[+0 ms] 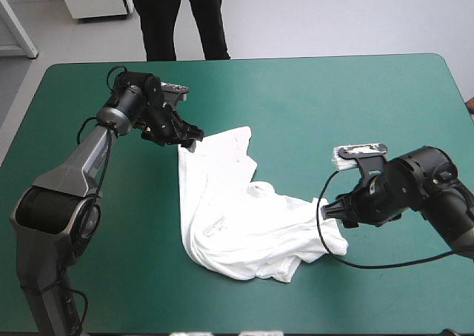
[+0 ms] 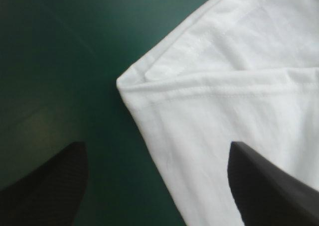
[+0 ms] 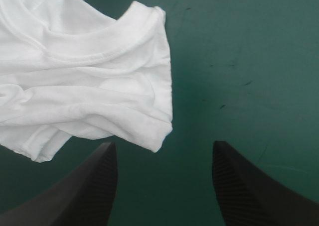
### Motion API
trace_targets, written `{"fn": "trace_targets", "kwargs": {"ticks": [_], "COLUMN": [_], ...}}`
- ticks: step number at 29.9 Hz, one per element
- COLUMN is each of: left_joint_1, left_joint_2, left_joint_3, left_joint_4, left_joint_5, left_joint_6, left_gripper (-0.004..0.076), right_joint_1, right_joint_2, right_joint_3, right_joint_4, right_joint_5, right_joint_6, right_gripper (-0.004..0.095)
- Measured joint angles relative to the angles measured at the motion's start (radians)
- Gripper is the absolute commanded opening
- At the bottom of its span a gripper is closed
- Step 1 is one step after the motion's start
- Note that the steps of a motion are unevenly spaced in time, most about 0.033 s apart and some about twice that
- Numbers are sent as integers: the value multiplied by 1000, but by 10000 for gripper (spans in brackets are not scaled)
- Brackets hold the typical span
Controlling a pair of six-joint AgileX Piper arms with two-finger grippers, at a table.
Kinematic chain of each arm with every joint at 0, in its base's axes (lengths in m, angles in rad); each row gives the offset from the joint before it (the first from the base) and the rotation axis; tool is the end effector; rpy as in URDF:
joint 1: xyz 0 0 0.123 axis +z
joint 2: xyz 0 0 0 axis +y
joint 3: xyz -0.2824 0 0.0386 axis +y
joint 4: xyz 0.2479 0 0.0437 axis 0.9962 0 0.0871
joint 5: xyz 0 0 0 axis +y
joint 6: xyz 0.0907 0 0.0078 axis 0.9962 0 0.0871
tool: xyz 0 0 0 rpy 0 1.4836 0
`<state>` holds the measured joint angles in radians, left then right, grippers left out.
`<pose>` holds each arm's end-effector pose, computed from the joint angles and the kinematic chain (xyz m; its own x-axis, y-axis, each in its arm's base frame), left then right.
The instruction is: Fold the cloth
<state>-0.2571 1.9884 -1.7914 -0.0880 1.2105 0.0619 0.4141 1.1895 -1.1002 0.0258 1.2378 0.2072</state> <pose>0.4081 -0.1150 0.2719 -0.9278 0.2757 -0.2515 0.3020 0.9506 -0.0719 0.1923 0.0869 0.3348 -0.9334 -0.1766 -0.3125 -0.2148 0.9723 0.0921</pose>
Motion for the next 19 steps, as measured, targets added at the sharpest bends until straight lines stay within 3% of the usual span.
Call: {"fn": "trace_targets", "kwargs": {"ticks": [8, 11, 14, 18, 19], "left_joint_1": [0, 0, 0, 3, 3], "left_joint_2": [114, 148, 165, 172, 172], "left_joint_3": [-31, -49, -60, -71, -71], "left_joint_4": [1, 11, 22, 30, 26], "left_joint_5": [-13, -19, -17, -12, -13], "left_joint_6": [-1, -9, -12, -12, -12], "left_gripper": [557, 496, 367, 20, -5], "right_joint_1": [-74, -76, -76, -76, -76], "right_joint_2": [-76, -82, -83, -83, -83], "right_joint_3": [22, 22, 22, 22, 22], "right_joint_4": [0, 1, 9, 10, 10], "right_joint_5": [2, 2, 2, 3, 3], "right_joint_6": [3, 3, 4, 4, 4], "right_gripper": [486, 486, 486, 487, 488]}}
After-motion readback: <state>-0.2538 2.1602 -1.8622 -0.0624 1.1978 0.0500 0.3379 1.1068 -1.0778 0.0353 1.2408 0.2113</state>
